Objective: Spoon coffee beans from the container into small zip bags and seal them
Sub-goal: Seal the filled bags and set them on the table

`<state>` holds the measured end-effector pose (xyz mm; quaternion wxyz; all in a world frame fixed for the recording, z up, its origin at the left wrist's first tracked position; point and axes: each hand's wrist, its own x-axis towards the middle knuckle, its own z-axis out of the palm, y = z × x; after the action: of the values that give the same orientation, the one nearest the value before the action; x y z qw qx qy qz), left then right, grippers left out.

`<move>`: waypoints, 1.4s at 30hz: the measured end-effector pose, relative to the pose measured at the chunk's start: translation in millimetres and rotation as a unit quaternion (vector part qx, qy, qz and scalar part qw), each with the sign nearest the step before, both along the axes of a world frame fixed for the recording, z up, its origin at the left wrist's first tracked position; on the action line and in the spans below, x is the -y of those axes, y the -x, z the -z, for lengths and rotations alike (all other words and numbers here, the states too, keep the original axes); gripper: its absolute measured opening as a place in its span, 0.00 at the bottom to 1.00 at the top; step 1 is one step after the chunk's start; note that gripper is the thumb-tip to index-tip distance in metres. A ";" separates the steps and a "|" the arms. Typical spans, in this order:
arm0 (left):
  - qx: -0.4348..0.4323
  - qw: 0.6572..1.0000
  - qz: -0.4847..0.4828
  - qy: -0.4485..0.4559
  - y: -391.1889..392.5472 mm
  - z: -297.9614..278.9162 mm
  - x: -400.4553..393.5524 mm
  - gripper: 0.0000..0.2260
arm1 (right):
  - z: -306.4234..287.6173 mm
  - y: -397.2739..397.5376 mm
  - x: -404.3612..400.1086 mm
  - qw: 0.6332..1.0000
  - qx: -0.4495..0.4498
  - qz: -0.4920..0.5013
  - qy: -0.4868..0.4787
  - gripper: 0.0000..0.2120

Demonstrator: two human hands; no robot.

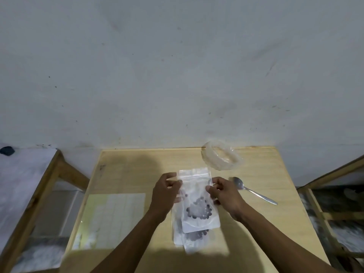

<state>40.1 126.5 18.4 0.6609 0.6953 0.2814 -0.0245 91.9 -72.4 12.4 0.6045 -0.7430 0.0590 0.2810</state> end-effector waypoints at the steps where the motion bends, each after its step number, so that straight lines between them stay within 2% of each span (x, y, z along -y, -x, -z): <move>1: -0.024 1.000 0.003 0.007 7.8 6.4 0.0 0.10 | 5.2 5.7 0.6 1.000 -0.003 0.006 0.010 0.04; 6: -0.082 0.996 0.030 -0.025 37.9 31.0 2.3 0.08 | 26.9 29.7 0.2 0.996 0.002 -0.027 0.084 0.05; 11: -0.085 0.996 0.021 -0.018 49.4 34.2 4.4 0.09 | 25.5 39.2 -7.0 0.997 -0.015 -0.022 0.070 0.07; 16: -0.057 0.998 -0.013 -0.019 55.4 22.2 -1.6 0.16 | 18.1 35.6 -29.4 0.998 0.014 -0.032 0.058 0.07; 21: -0.031 0.994 -0.107 -0.020 74.4 14.7 -28.5 0.14 | 7.3 26.9 -72.1 0.994 0.056 -0.084 0.049 0.09; 25: -0.016 0.980 -0.197 -0.029 109.5 13.2 -61.3 0.17 | 14.6 21.2 -121.0 0.992 0.088 -0.083 0.046 0.10; 27: -0.016 0.968 -0.249 -0.029 133.3 15.8 -78.2 0.18 | 23.0 22.9 -149.4 0.982 0.120 -0.134 0.058 0.08; 30: -0.034 0.949 -0.311 -0.048 173.5 21.7 -97.9 0.18 | 36.2 36.8 -192.2 0.945 0.162 -0.271 0.078 0.07; 34: -0.047 0.922 -0.377 -0.080 223.6 23.6 -113.2 0.15 | 50.7 69.1 -245.4 0.853 0.249 -0.441 0.125 0.10; 42: -0.060 0.884 -0.452 -0.101 282.2 23.8 -125.6 0.15 | 68.1 100.0 -317.1 0.695 0.362 -0.601 0.156 0.16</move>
<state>-242.1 252.1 -5.5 0.5082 0.5528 0.6052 0.2643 -8.1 244.7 -55.7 0.1570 -0.7478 -0.5810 0.2805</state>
